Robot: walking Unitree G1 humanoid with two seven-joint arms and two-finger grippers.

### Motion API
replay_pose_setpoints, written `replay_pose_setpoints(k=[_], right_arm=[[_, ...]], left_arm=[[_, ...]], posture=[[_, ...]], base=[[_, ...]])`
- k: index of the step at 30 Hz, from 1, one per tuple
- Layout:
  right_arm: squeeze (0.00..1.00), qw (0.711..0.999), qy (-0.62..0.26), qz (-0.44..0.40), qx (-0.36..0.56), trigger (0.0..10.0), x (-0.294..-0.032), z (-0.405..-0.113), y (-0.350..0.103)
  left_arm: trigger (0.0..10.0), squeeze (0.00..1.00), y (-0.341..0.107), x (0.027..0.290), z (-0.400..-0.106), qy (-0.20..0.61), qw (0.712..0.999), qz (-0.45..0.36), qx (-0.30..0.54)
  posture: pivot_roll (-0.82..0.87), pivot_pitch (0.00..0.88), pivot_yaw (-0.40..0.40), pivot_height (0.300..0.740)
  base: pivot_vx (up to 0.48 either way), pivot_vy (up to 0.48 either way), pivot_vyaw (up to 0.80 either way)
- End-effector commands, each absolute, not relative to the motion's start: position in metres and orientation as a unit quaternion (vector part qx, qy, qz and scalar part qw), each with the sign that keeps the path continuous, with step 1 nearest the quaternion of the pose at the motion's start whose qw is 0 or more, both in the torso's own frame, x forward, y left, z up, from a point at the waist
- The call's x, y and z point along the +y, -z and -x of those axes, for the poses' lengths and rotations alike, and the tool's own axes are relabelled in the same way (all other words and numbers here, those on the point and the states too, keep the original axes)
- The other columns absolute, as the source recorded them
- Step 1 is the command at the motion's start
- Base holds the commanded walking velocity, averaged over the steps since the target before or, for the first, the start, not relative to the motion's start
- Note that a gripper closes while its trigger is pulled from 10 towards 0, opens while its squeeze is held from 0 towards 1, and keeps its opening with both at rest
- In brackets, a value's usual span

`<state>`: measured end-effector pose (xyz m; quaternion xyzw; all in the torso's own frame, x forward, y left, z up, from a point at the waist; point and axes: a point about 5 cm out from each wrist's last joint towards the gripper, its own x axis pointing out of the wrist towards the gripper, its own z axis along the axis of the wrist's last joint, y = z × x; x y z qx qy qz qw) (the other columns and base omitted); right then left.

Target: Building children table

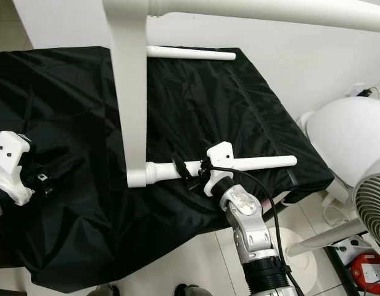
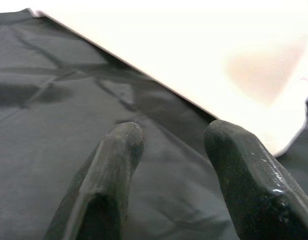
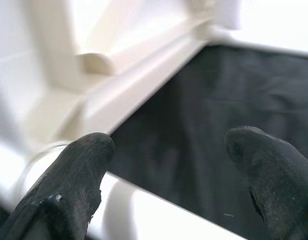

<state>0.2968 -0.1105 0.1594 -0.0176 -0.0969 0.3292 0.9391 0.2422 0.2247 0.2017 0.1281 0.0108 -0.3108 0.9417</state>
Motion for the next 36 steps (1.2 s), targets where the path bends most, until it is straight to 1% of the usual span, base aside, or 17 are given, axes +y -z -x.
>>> replay_pose_setpoints(k=[1, 2, 4, 7, 8, 9, 15, 18, 20, 22, 23, 25, 30, 31, 32, 34, 36], right_arm=[[0.00, 0.933, -0.353, 0.016, -0.075, 10.0, -0.110, -0.297, -0.155], [0.00, 0.925, -0.373, 0.019, -0.068, 10.0, -0.108, -0.298, -0.155], [0.00, 0.925, -0.373, 0.019, -0.068, 10.0, -0.108, -0.298, -0.155], [0.00, 0.912, -0.406, 0.021, -0.061, 10.0, -0.101, -0.302, -0.154], [0.00, 0.912, -0.406, 0.021, -0.061, 10.0, -0.101, -0.302, -0.154], [0.00, 0.904, -0.424, 0.020, -0.058, 10.0, -0.095, -0.305, -0.155], [0.00, 0.897, -0.438, 0.021, -0.057, 10.0, -0.088, -0.309, -0.155], [0.00, 0.889, -0.454, 0.025, -0.057, 10.0, -0.079, -0.314, -0.156], [0.00, 0.889, -0.454, 0.025, -0.057, 10.0, -0.079, -0.314, -0.156], [0.00, 0.881, -0.470, 0.024, -0.053, 10.0, -0.069, -0.320, -0.157], [0.00, 0.881, -0.470, 0.024, -0.053, 10.0, -0.069, -0.320, -0.157], [0.00, 0.872, -0.487, 0.020, -0.051, 10.0, -0.056, -0.324, -0.157], [0.00, 0.866, -0.497, 0.015, -0.049, 10.0, -0.048, -0.326, -0.158], [0.00, 0.860, -0.507, 0.014, -0.048, 10.0, -0.039, -0.327, -0.158], [0.00, 0.860, -0.507, 0.014, -0.048, 10.0, -0.039, -0.327, -0.158], [0.00, 0.843, -0.535, 0.008, -0.046, 10.0, -0.019, -0.325, -0.158], [0.00, 0.843, -0.535, 0.008, -0.046, 10.0, -0.019, -0.325, -0.158]], left_arm=[[10.0, 0.00, -0.204, 0.218, -0.234, 0.359, 0.924, -0.127, 0.017], [10.0, 0.00, -0.205, 0.213, -0.229, 0.374, 0.919, -0.124, 0.015], [10.0, 0.00, -0.205, 0.213, -0.229, 0.374, 0.919, -0.124, 0.015], [10.0, 0.00, -0.206, 0.209, -0.223, 0.386, 0.914, -0.123, 0.015], [10.0, 0.00, -0.206, 0.209, -0.223, 0.386, 0.914, -0.123, 0.015], [10.0, 0.00, -0.207, 0.209, -0.221, 0.383, 0.916, -0.121, 0.014], [10.0, 0.00, -0.207, 0.209, -0.221, 0.382, 0.916, -0.120, 0.012], [10.0, 0.00, -0.208, 0.209, -0.219, 0.380, 0.917, -0.121, 0.011], [10.0, 0.00, -0.208, 0.209, -0.219, 0.380, 0.917, -0.121, 0.011], [10.0, 0.00, -0.209, 0.209, -0.217, 0.378, 0.918, -0.119, 0.012], [10.0, 0.00, -0.209, 0.209, -0.217, 0.378, 0.918, -0.119, 0.012], [10.0, 0.00, -0.209, 0.209, -0.215, 0.376, 0.919, -0.117, 0.013], [10.0, 0.00, -0.209, 0.208, -0.214, 0.376, 0.919, -0.115, 0.013], [10.0, 0.00, -0.208, 0.208, -0.214, 0.377, 0.919, -0.114, 0.014], [10.0, 0.00, -0.208, 0.208, -0.214, 0.377, 0.919, -0.114, 0.014], [10.0, 0.00, -0.206, 0.208, -0.214, 0.379, 0.918, -0.116, 0.018], [10.0, 0.00, -0.206, 0.208, -0.214, 0.379, 0.918, -0.116, 0.018]], posture=[[0.14, 0.142, -0.104, 0.740], [0.14, 0.144, -0.109, 0.740], [0.14, 0.144, -0.109, 0.740], [0.15, 0.145, -0.115, 0.740], [0.15, 0.145, -0.115, 0.740], [0.16, 0.147, -0.119, 0.740], [0.16, 0.149, -0.123, 0.740], [0.17, 0.150, -0.128, 0.740], [0.17, 0.150, -0.128, 0.740], [0.18, 0.151, -0.136, 0.740], [0.18, 0.151, -0.136, 0.740], [0.18, 0.151, -0.138, 0.740], [0.19, 0.149, -0.138, 0.740], [0.19, 0.149, -0.138, 0.740], [0.19, 0.149, -0.138, 0.740], [0.18, 0.148, -0.132, 0.740], [0.18, 0.148, -0.132, 0.740]], base=[[0.000, 0.000, 0.00], [0.000, 0.000, 0.00], [0.000, 0.000, 0.00], [0.000, 0.000, 0.00], [0.000, 0.000, 0.00], [0.000, 0.000, 0.00], [0.000, 0.000, 0.00], [0.000, 0.000, 0.00], [0.000, 0.000, 0.00], [0.000, 0.000, 0.00], [0.000, 0.000, 0.00], [0.000, 0.000, 0.00], [0.000, 0.000, 0.00], [0.000, 0.000, 0.00], [0.000, 0.000, 0.00], [0.000, 0.000, 0.00], [0.000, 0.000, 0.00]])
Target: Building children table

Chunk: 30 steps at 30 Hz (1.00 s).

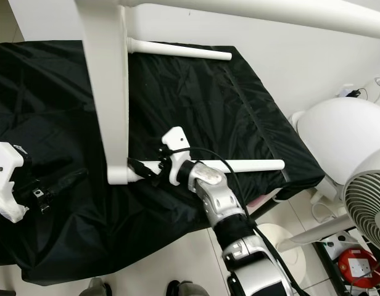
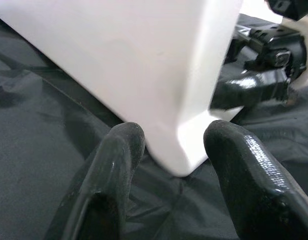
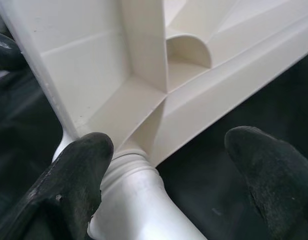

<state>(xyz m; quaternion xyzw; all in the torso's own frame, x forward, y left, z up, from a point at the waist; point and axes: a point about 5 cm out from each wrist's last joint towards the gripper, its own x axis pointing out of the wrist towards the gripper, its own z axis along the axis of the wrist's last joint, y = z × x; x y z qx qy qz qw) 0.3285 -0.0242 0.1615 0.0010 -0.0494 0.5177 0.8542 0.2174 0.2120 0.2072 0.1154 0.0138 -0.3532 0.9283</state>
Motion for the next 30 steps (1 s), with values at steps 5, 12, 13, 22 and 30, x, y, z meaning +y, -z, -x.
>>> replay_pose_setpoints(k=[5, 12, 13, 22, 30], right_arm=[[0.00, 0.830, -0.555, -0.002, -0.050, 10.0, -0.006, -0.322, -0.161], [0.00, 0.806, -0.590, -0.017, -0.044, 10.0, 0.014, -0.314, -0.156], [0.00, 0.804, -0.593, -0.018, -0.045, 10.0, 0.018, -0.314, -0.156], [0.00, 0.811, -0.582, -0.024, -0.059, 10.0, 0.018, -0.319, -0.162], [0.00, 0.822, -0.565, -0.030, -0.064, 10.0, 0.013, -0.322, -0.159]], left_arm=[[10.0, 0.00, -0.206, 0.209, -0.215, 0.382, 0.916, -0.119, 0.022], [10.0, 0.00, -0.206, 0.219, -0.229, 0.337, 0.931, -0.135, 0.042], [10.0, 0.00, -0.206, 0.219, -0.231, 0.328, 0.933, -0.141, 0.045], [10.0, 0.20, -0.207, 0.219, -0.233, 0.314, 0.936, -0.157, 0.036], [10.0, 1.00, -0.207, 0.214, -0.222, 0.367, 0.920, -0.130, 0.044]], posture=[[0.18, 0.147, -0.126, 0.740], [0.16, 0.143, -0.108, 0.740], [0.16, 0.142, -0.107, 0.740], [0.16, 0.147, -0.109, 0.740], [0.16, 0.145, -0.111, 0.740]], base=[[0.000, 0.000, 0.00], [0.000, 0.000, 0.00], [0.000, 0.000, 0.00], [0.000, 0.000, 0.00], [0.000, 0.000, 0.00]])
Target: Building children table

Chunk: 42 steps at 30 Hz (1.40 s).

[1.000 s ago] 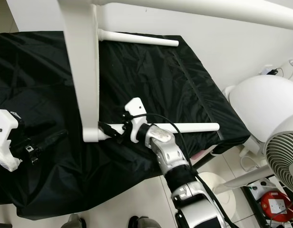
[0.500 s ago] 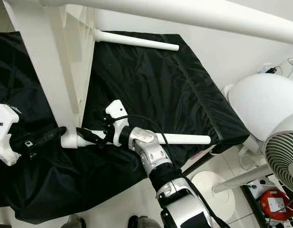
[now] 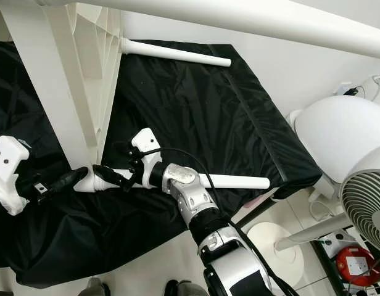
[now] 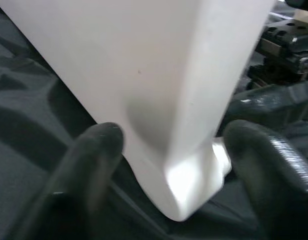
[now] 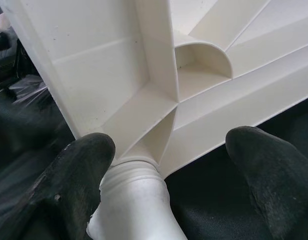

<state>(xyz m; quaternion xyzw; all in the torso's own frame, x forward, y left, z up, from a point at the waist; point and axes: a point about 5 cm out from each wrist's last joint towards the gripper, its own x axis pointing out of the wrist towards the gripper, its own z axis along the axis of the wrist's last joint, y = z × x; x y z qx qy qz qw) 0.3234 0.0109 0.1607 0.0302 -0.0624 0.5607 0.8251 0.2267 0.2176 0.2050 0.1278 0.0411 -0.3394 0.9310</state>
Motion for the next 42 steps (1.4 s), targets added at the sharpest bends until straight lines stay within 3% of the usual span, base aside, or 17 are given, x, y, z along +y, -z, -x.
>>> replay_pose_setpoints(k=[1, 22, 31, 42], right_arm=[[0.00, 0.821, -0.567, -0.029, -0.064, 10.0, 0.014, -0.322, -0.159], [0.00, 0.844, -0.520, -0.047, -0.119, 10.0, -0.021, -0.328, -0.177], [0.00, 0.857, -0.495, -0.060, -0.128, 10.0, -0.038, -0.325, -0.181], [0.00, 0.863, -0.486, -0.063, -0.126, 10.0, -0.043, -0.320, -0.179]], left_arm=[[10.0, 0.00, -0.207, 0.214, -0.221, 0.370, 0.918, -0.133, 0.044], [10.0, 0.00, -0.210, 0.214, -0.252, 0.280, 0.949, -0.140, 0.020], [10.0, 0.00, -0.217, 0.230, -0.278, 0.173, 0.972, -0.157, -0.001], [10.0, 0.00, -0.221, 0.228, -0.282, 0.178, 0.969, -0.172, -0.014]], posture=[[0.17, 0.143, -0.113, 0.740], [0.16, 0.132, -0.103, 0.740], [0.15, 0.130, -0.092, 0.740], [0.14, 0.126, -0.081, 0.740]], base=[[0.000, 0.000, 0.00], [0.000, 0.000, 0.00], [0.000, 0.000, 0.00], [0.000, 0.000, 0.00]])
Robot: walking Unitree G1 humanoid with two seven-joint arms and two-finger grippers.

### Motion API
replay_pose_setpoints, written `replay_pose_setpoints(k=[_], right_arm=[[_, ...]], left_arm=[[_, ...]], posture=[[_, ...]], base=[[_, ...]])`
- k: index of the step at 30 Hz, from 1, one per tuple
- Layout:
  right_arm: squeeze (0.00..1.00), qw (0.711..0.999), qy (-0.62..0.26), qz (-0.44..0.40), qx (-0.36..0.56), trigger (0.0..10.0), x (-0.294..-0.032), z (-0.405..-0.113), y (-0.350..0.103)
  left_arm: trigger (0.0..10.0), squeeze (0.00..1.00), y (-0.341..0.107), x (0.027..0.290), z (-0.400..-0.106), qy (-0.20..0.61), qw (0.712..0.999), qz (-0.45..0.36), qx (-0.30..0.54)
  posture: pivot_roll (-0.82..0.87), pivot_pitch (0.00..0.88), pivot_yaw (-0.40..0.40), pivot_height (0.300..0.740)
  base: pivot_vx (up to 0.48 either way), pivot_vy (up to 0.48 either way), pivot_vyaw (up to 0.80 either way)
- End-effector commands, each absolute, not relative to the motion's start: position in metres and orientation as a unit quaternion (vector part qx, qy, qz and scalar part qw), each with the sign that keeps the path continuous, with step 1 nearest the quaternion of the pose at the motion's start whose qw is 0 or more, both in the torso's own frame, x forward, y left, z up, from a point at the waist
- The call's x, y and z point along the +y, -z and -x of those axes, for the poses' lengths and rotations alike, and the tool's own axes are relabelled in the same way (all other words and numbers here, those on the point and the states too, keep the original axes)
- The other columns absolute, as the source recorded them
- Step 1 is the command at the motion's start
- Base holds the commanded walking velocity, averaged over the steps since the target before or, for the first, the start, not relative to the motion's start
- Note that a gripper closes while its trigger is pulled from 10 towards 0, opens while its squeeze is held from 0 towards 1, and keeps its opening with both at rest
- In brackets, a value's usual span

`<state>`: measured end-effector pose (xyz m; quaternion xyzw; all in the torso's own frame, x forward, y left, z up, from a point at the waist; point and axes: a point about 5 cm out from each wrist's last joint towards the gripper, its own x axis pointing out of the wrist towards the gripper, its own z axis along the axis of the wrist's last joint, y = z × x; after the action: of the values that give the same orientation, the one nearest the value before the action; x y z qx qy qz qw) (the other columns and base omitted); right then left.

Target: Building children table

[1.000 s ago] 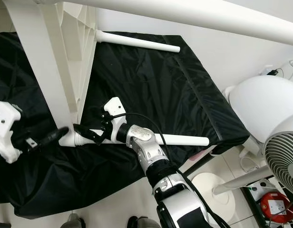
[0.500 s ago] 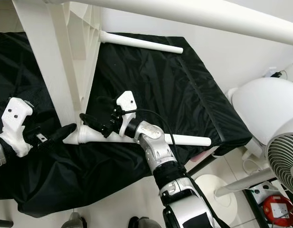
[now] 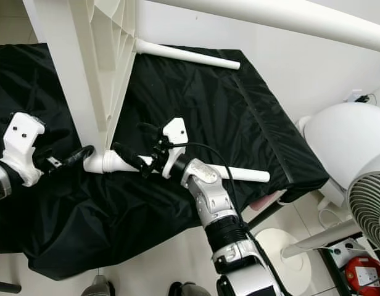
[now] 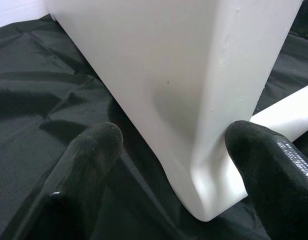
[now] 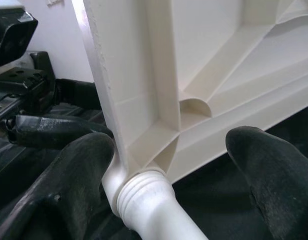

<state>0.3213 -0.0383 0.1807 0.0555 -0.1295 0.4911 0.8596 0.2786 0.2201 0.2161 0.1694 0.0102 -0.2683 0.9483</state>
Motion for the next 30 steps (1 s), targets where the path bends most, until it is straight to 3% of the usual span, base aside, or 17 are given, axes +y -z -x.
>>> replay_pose_setpoints(k=[1, 3, 4, 6, 7, 15, 20, 21, 24, 25, 30], right_arm=[[0.00, 0.864, -0.483, -0.063, -0.125, 10.0, -0.045, -0.319, -0.178], [0.00, 0.870, -0.474, -0.060, -0.121, 10.0, -0.051, -0.317, -0.176], [0.00, 0.874, -0.468, -0.058, -0.116, 10.0, -0.056, -0.316, -0.172], [0.00, 0.878, -0.462, -0.056, -0.110, 10.0, -0.061, -0.315, -0.169], [0.00, 0.880, -0.460, -0.054, -0.109, 10.0, -0.062, -0.314, -0.167], [0.00, 0.898, -0.427, -0.052, -0.085, 10.0, -0.084, -0.310, -0.154], [0.00, 0.906, -0.412, -0.054, -0.078, 10.0, -0.092, -0.307, -0.151], [0.00, 0.909, -0.407, -0.055, -0.076, 10.0, -0.094, -0.306, -0.149], [0.00, 0.910, -0.404, -0.056, -0.074, 10.0, -0.095, -0.305, -0.148], [0.00, 0.912, -0.399, -0.058, -0.071, 10.0, -0.097, -0.303, -0.146], [0.00, 0.916, -0.391, -0.059, -0.066, 10.0, -0.100, -0.301, -0.143]], left_arm=[[10.0, 0.00, -0.221, 0.225, -0.280, 0.193, 0.966, -0.172, -0.014], [10.0, 0.00, -0.220, 0.223, -0.276, 0.208, 0.963, -0.174, -0.009], [10.0, 0.93, -0.219, 0.221, -0.273, 0.216, 0.961, -0.172, -0.007], [10.0, 0.93, -0.219, 0.219, -0.270, 0.224, 0.960, -0.169, -0.007], [10.0, 1.00, -0.219, 0.218, -0.269, 0.230, 0.959, -0.165, -0.005], [10.0, 1.00, -0.226, 0.194, -0.252, 0.279, 0.947, -0.157, -0.011], [10.0, 1.00, -0.226, 0.184, -0.256, 0.237, 0.961, -0.145, -0.012], [10.0, 0.96, -0.225, 0.175, -0.255, 0.244, 0.961, -0.129, -0.015], [10.0, 0.95, -0.225, 0.169, -0.253, 0.249, 0.961, -0.120, -0.017], [10.0, 0.00, -0.224, 0.162, -0.255, 0.237, 0.964, -0.117, -0.019], [10.0, 0.00, -0.226, 0.154, -0.261, 0.194, 0.976, -0.101, -0.020]], posture=[[0.14, 0.126, -0.081, 0.740], [0.14, 0.127, -0.080, 0.740], [0.14, 0.129, -0.084, 0.740], [0.14, 0.129, -0.084, 0.740], [0.14, 0.130, -0.084, 0.740], [0.14, 0.134, -0.091, 0.740], [0.15, 0.134, -0.100, 0.740], [0.15, 0.134, -0.100, 0.740], [0.14, 0.130, -0.102, 0.740], [0.14, 0.130, -0.102, 0.740], [0.14, 0.125, -0.104, 0.740]], base=[[0.000, 0.000, 0.00], [0.000, 0.000, 0.00], [0.000, 0.000, 0.00], [0.000, 0.000, 0.00], [0.000, 0.000, 0.00], [0.000, 0.000, 0.00], [0.000, 0.000, 0.00], [0.000, 0.000, 0.00], [0.000, 0.000, 0.00], [0.000, 0.000, 0.00], [0.000, 0.000, 0.00]])
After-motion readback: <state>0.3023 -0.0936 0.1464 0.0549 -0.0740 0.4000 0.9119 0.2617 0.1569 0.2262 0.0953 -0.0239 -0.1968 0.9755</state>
